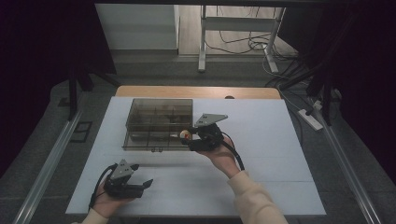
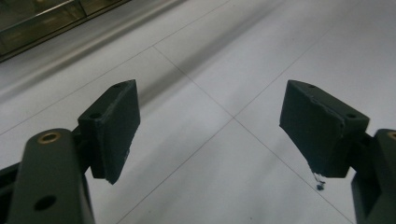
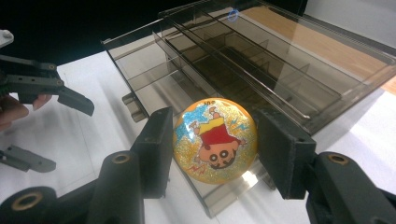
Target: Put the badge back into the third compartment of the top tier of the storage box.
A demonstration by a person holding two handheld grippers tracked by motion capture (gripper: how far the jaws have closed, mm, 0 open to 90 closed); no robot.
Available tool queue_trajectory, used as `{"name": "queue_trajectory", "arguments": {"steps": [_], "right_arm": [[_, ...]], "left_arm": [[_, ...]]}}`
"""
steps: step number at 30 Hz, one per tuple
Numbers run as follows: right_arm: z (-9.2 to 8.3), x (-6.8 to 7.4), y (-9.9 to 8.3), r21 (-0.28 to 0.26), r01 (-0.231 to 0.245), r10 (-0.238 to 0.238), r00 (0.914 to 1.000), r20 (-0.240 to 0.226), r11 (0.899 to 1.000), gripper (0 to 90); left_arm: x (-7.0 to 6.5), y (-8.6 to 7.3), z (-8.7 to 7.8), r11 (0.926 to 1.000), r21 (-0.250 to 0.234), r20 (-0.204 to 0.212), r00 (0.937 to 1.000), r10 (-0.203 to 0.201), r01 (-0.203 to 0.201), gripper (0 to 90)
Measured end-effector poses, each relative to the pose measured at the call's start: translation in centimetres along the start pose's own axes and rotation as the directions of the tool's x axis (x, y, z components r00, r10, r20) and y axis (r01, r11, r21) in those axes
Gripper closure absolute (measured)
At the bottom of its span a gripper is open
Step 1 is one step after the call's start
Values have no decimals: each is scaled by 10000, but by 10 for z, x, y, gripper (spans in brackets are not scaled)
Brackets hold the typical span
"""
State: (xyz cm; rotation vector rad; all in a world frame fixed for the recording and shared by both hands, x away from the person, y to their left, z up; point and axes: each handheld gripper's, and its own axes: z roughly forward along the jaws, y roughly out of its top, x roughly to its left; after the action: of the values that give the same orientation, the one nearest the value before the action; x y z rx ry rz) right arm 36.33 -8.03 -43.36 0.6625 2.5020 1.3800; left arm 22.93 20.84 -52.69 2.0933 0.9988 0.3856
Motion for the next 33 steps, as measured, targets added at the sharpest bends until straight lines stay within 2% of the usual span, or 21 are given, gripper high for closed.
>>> {"name": "queue_trajectory", "arguments": {"steps": [6, 17, 33], "right_arm": [[9, 1, 5, 68, 76, -75, 10000, -60, 9999, 477], [29, 3, 11, 559, 173, -170, 9998, -68, 9983, 477], [32, 1, 10, 884, 122, -124, 9999, 25, 9960, 475]], "left_arm": [[0, 0, 0, 10000, 5, 0, 10000, 1, -1, 209], [0, 0, -1, 10000, -36, 5, 10000, -26, 26, 209], [0, -1, 0, 10000, -24, 18, 10000, -40, 40, 209]]}}
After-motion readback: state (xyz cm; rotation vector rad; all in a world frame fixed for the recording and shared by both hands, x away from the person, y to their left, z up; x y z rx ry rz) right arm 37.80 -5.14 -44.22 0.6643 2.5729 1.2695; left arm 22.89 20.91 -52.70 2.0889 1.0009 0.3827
